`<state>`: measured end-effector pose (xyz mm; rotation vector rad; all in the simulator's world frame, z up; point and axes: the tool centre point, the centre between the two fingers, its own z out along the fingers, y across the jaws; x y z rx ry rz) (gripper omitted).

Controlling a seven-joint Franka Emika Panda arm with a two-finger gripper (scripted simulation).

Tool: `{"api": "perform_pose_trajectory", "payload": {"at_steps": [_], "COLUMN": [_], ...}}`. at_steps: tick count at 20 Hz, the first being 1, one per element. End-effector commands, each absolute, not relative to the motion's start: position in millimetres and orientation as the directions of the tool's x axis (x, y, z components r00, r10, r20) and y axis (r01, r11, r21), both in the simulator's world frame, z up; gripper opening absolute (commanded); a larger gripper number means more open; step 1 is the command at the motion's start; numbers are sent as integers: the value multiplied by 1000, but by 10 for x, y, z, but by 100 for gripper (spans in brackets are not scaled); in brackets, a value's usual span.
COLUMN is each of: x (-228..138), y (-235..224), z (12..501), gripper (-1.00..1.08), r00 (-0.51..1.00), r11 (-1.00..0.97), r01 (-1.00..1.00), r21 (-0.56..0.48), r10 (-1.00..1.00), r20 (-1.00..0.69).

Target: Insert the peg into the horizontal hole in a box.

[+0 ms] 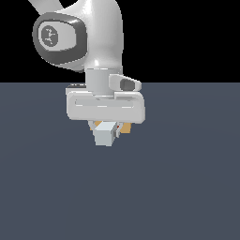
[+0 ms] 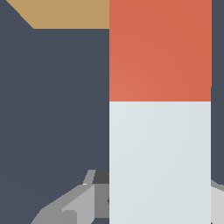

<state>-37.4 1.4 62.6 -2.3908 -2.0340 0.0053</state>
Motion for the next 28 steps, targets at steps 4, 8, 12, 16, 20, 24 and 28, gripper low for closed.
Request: {"api": "perform_pose_trajectory", "payload": {"at_steps": [4,8,12,16,20,24,28], "x": [-353,-360,-341,-296,-251,-222,-207], "y": [5,40,197,485,758,903,921], "z": [660,645,647,653,656,658,658], "gripper": [-100,-100,-100,-100,-100,-100,-100], "r00": [159,159,159,159,159,159,159], "r11": [-159,-159,-159,-159,-159,-159,-159], "r01": [987,987,987,987,987,987,987], "r21": [2,-1,-1,0,1,2,2], "r10": [987,987,987,987,987,987,987], "r20": [0,-1,0,0,0,0,0]}}
